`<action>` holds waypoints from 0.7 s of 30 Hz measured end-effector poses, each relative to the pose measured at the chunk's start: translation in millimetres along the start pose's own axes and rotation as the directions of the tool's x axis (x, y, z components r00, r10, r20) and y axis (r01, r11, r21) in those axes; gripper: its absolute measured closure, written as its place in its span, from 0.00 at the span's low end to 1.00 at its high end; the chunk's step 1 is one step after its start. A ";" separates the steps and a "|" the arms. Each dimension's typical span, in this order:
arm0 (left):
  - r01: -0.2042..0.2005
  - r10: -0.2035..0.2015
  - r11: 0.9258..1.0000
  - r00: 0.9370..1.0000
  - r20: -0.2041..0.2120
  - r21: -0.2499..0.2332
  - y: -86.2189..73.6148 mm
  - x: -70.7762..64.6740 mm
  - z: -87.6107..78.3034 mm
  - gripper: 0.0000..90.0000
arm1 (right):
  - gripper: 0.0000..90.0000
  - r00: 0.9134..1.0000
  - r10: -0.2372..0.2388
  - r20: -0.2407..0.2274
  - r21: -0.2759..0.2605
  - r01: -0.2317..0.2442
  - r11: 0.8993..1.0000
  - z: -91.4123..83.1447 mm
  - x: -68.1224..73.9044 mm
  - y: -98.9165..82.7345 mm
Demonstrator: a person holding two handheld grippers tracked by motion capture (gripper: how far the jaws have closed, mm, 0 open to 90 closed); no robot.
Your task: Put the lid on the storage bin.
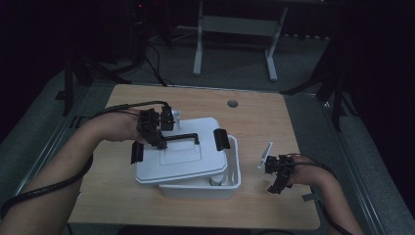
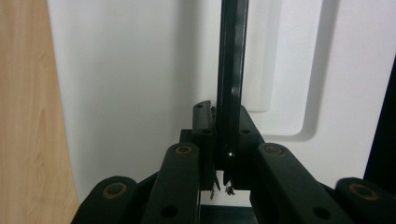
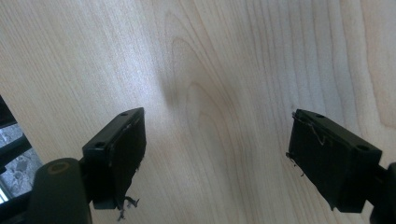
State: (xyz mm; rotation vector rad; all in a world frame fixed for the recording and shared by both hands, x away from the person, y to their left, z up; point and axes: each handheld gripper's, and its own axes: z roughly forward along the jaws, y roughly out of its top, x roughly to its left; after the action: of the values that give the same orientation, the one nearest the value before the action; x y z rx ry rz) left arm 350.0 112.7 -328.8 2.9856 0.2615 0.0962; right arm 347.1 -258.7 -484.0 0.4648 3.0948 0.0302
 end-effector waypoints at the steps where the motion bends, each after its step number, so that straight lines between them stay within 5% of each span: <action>1: -0.004 0.004 1.000 1.000 0.008 -0.002 4.4 -0.4 0.4 0.93 | 0.21 1.000 -0.002 0.001 0.002 0.002 1.000 0.1 -0.1 -0.1; 9: -0.075 0.075 0.997 0.997 0.028 -0.006 33.9 -8.2 6.8 0.93 | 0.21 1.000 -0.001 0.006 -0.001 0.001 1.000 -1.1 -0.2 -1.4; 21: -0.109 0.107 0.993 0.993 0.049 0.044 54.6 -11.5 29.0 0.93 | 0.21 1.000 0.007 0.009 -0.005 -0.007 1.000 -1.0 -0.3 -4.7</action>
State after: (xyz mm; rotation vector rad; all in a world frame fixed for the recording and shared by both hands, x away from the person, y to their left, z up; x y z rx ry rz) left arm 350.1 53.4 -349.9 3.0431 0.0980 0.0322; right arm 346.0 -263.3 -483.1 0.4747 3.0836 0.0364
